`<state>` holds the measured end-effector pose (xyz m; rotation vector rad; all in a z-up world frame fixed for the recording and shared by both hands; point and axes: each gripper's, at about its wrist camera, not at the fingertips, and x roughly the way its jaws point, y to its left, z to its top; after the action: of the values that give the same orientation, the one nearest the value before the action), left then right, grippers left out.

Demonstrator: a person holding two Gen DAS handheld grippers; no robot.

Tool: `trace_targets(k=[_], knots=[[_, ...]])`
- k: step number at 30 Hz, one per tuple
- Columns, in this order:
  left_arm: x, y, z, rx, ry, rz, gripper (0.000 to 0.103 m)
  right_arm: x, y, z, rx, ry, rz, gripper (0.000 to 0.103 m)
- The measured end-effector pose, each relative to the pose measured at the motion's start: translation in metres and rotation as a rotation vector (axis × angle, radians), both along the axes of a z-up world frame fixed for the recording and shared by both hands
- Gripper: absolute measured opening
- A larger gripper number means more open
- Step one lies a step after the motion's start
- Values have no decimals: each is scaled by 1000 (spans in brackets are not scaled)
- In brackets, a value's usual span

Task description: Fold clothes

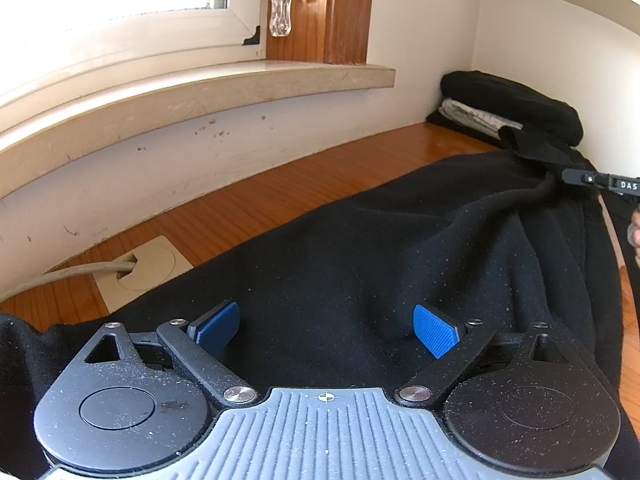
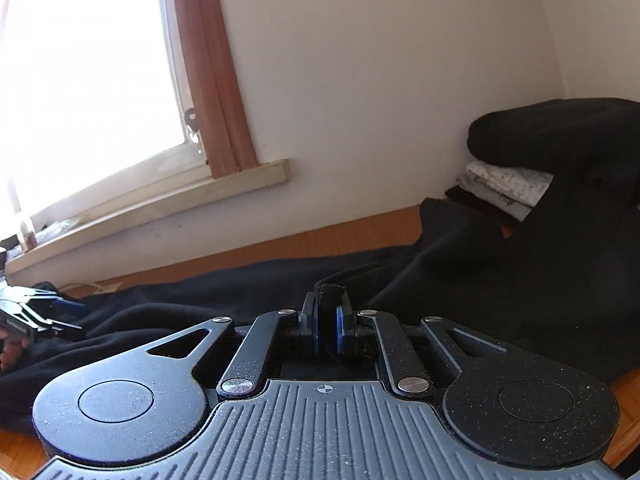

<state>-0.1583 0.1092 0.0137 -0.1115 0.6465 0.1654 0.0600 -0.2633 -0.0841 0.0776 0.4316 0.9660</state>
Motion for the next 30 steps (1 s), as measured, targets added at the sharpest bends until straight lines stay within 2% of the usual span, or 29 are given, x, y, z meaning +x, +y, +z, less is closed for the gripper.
trace_targets(k=[3, 6, 8, 12, 14, 17, 20, 21, 23, 24, 27, 29, 30], knots=[[-17, 6, 11, 21, -32, 33, 95, 3, 10, -6, -24, 19, -3, 10], [-54, 25, 31, 69, -68, 66, 95, -3, 15, -11, -47, 4, -8, 10], [-79, 45, 42, 116, -51, 134, 95, -5, 17, -13, -50, 7, -11, 10], [-123, 88, 51, 151, 3, 289, 95, -4, 21, -16, -45, 10, -15, 10], [-144, 105, 53, 166, 24, 343, 92, -2, 21, -16, -37, 17, -16, 10], [-163, 124, 51, 153, 37, 381, 78, 0, 21, -16, -34, 27, -12, 10], [-164, 130, 39, 132, 87, 374, 75, 3, 19, -18, -21, 43, -6, 10], [-162, 128, 36, 135, 98, 367, 70, 4, 19, -18, -15, 50, -5, 10], [-157, 126, 30, 128, 121, 363, 30, 5, 18, -18, -9, 53, -3, 10], [-156, 127, 29, 133, 129, 387, 3, 4, 18, -18, -8, 52, -3, 10], [-161, 129, 25, 253, 154, 515, 0, 4, 17, -17, 0, 48, -7, 10], [-164, 125, 33, 226, 117, 522, 6, 4, 13, -14, 11, 35, -17, 10], [-165, 120, 37, 206, 87, 509, 15, 6, 9, -12, 21, 28, -26, 10]])
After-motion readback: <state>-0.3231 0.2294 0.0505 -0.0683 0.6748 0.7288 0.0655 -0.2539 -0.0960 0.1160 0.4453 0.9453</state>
